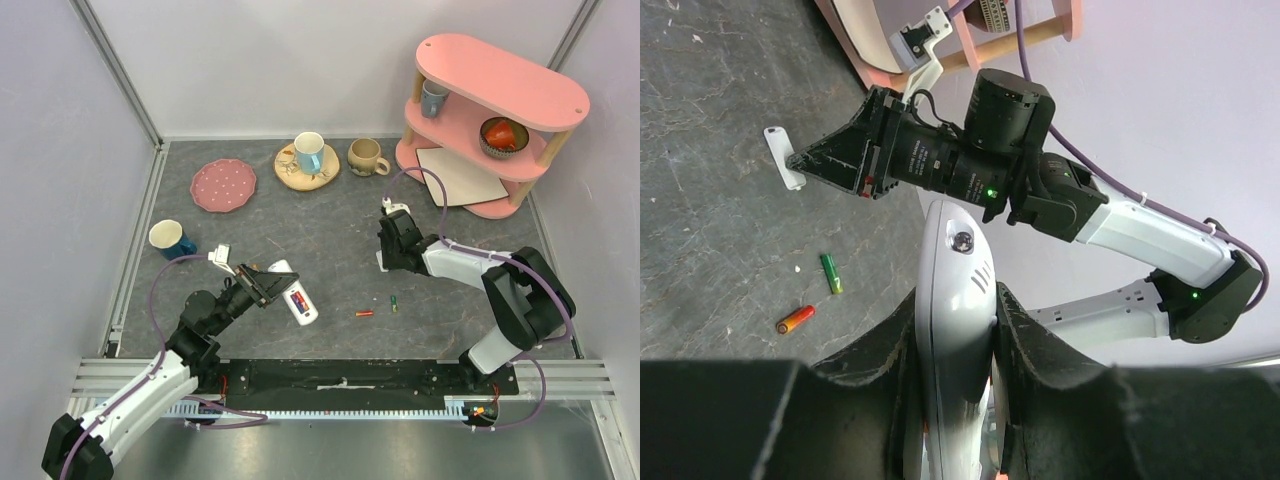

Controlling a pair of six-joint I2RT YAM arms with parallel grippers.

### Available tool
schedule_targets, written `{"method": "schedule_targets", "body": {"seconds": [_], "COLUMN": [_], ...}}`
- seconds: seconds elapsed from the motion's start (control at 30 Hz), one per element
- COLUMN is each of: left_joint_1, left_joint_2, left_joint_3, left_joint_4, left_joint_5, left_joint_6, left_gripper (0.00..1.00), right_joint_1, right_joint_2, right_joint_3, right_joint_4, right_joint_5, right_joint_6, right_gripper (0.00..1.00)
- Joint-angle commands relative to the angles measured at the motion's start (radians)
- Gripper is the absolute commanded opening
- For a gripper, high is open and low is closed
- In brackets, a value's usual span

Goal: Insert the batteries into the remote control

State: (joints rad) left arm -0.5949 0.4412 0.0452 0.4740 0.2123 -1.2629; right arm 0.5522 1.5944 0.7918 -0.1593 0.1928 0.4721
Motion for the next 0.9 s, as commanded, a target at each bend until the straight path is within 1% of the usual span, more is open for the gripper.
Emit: {"method": "schedule_targets", "body": {"seconds": [0.0,0.1,0.13,0.2,0.23,0.47,0.57,0.7,0.73,0.8,0.87], "left_joint_1": [0.004,0.004,0.004,0.003,0.003,0.004,0.004,0.004,0.004,0.004,0.004], "left_joint_2": [-0.024,-0.032,-0.032,-0.033,-0.035,-0.039,-0.044,-0.050,-0.052,-0.055,-0.058], "left_joint_3": [-0.142,-0.142,-0.140,-0.140,-0.142,-0.142,-0.140,-0.137,-0.137,-0.136,-0.137], "left_joint_4": [0.055,0.049,0.048,0.048,0.048,0.048,0.046,0.043,0.041,0.041,0.041], "left_joint_5": [0.010,0.010,0.010,0.010,0.010,0.013,0.013,0.010,0.010,0.010,0.012], "left_joint_6": [0.003,0.002,0.002,0.002,0.002,0.000,0.000,0.002,0.000,0.002,0.000], "left_gripper": [0.02,0.02,0.02,0.02,0.02,0.02,0.02,0.02,0.02,0.02,0.02], "right_joint_1": [-0.003,-0.003,-0.002,-0.003,-0.003,-0.003,0.012,0.060,0.089,0.118,0.167], "right_joint_2": [0.012,0.001,-0.008,-0.017,-0.027,-0.074,-0.093,-0.090,-0.087,-0.070,-0.047], "right_joint_3": [-0.014,-0.014,-0.014,-0.006,-0.002,0.024,0.049,0.136,0.153,0.205,0.245], "right_joint_4": [-0.006,-0.008,-0.014,-0.020,-0.029,-0.066,-0.100,-0.218,-0.239,-0.307,-0.351], "right_joint_5": [-0.015,-0.015,-0.015,-0.010,-0.010,-0.003,0.026,0.163,0.234,0.310,0.425], "right_joint_6": [0.005,0.010,0.013,0.013,0.016,0.008,-0.012,-0.047,-0.061,-0.066,-0.078], "right_gripper": [0.20,0.13,0.08,0.01,0.00,0.00,0.00,0.00,0.00,0.00,0.00]}}
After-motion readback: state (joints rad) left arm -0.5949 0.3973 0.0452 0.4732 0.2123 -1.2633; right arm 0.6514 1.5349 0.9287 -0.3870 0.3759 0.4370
